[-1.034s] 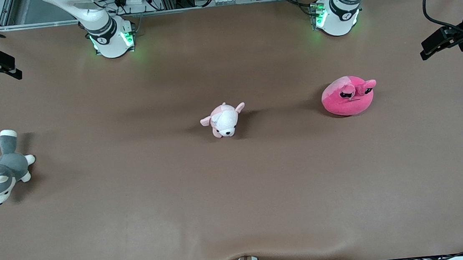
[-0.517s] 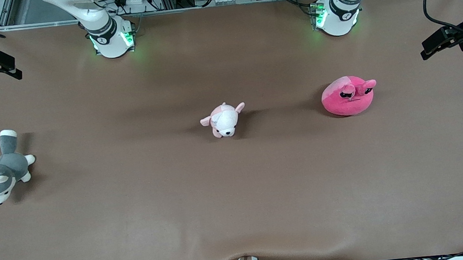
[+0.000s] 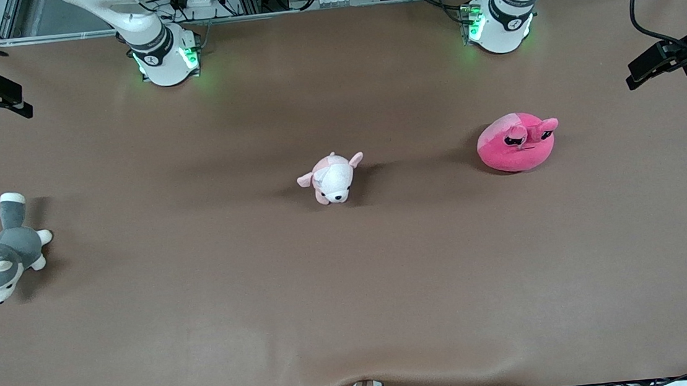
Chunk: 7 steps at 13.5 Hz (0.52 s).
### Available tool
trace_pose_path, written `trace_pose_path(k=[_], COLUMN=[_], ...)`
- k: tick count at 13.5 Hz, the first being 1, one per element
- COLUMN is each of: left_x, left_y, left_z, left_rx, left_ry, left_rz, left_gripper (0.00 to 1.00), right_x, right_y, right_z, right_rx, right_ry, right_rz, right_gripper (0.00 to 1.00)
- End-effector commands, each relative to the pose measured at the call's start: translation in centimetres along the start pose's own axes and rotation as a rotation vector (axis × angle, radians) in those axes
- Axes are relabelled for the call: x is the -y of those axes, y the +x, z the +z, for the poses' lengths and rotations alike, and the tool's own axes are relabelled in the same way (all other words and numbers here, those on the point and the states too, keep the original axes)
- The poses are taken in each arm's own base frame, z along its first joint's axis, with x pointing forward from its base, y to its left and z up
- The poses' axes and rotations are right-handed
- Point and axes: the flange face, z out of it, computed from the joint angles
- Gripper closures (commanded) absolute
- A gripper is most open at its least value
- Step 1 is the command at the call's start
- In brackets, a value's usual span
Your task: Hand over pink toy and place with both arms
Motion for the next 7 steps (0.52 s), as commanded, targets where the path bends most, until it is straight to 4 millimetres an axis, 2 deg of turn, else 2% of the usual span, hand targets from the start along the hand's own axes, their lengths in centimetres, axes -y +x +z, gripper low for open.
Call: trace_pose_path(k=[1, 7], left_x=[0.8, 0.7], left_y=[0.0, 0.2], left_z=[0.1, 1.2], left_rx=[0.014, 0.033], left_ry=[-0.006, 0.0], left_rz=[-0.014, -0.092], left_gripper=[0.0, 0.0], right_x=[-0.5, -0.5], right_y=[0.0, 0.0], right_z=[-0.4, -0.4], right_rx=[0.002, 0.002], right_ry=[0.007, 0.007], right_rz=[0.002, 0.001], right_gripper=[0.0, 0.0])
